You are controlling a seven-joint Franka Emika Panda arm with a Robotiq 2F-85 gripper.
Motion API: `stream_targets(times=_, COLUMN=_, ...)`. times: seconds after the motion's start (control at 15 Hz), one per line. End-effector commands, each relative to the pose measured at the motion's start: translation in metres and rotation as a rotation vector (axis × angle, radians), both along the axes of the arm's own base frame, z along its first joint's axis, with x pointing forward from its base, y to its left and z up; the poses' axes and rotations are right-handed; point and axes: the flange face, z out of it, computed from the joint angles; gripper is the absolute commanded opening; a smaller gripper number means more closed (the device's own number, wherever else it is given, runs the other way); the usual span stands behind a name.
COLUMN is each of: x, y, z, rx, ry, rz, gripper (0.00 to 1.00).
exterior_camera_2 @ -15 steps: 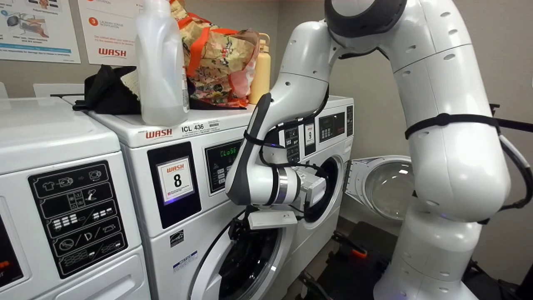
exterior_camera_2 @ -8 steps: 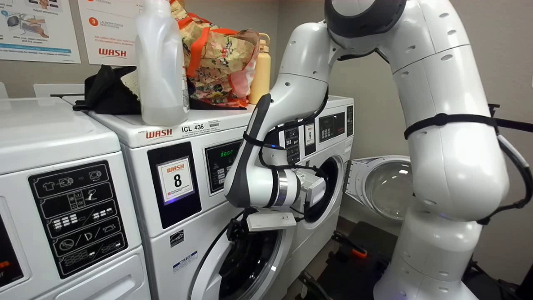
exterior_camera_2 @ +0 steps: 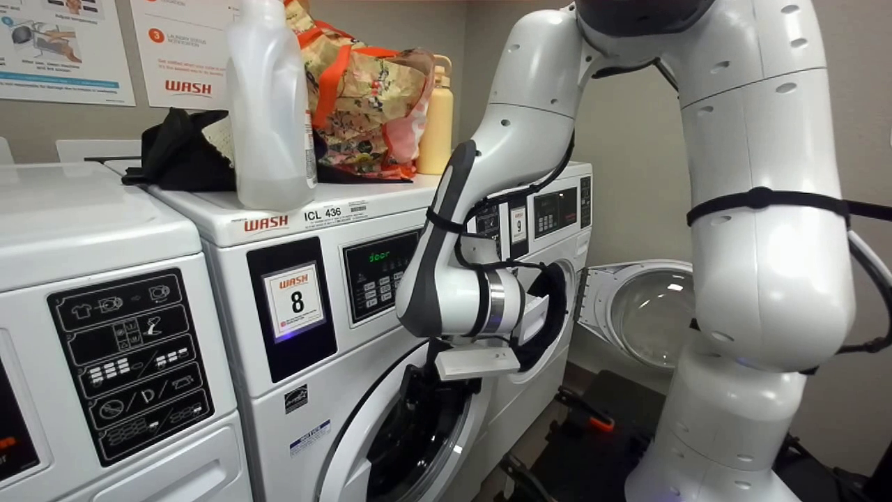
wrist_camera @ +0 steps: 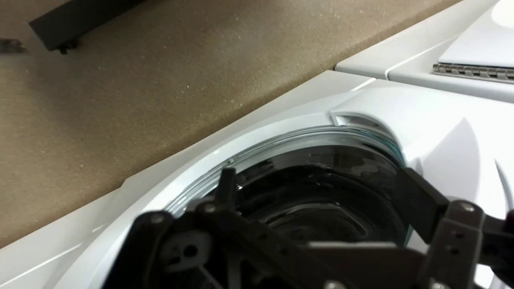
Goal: Close the middle washing machine door
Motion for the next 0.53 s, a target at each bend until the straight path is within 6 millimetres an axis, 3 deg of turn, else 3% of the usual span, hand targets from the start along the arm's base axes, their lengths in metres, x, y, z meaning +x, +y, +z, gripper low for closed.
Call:
stream_targets(times=0.0, x=-0.038, y=-0.006, z=0.033, rx=-0.008, ry=0.033, rz=-0.005, gripper=1.00)
stream_targets(times=0.07, x=-0.011, y=-0.004, z=0.024, rx=-0.010, ry=0.024, rz=0.003, gripper=1.00)
stream_targets(times=0.33, x=0.005, y=-0.007, z=0.043, rx=-0.071, ry=-0.029, rz=0.046, gripper=1.00)
stream_targets(times=0.47, x=-0.004, y=-0.008, z=0.054, rx=-0.095, ry=-0.048, rz=0.067, gripper=1.00)
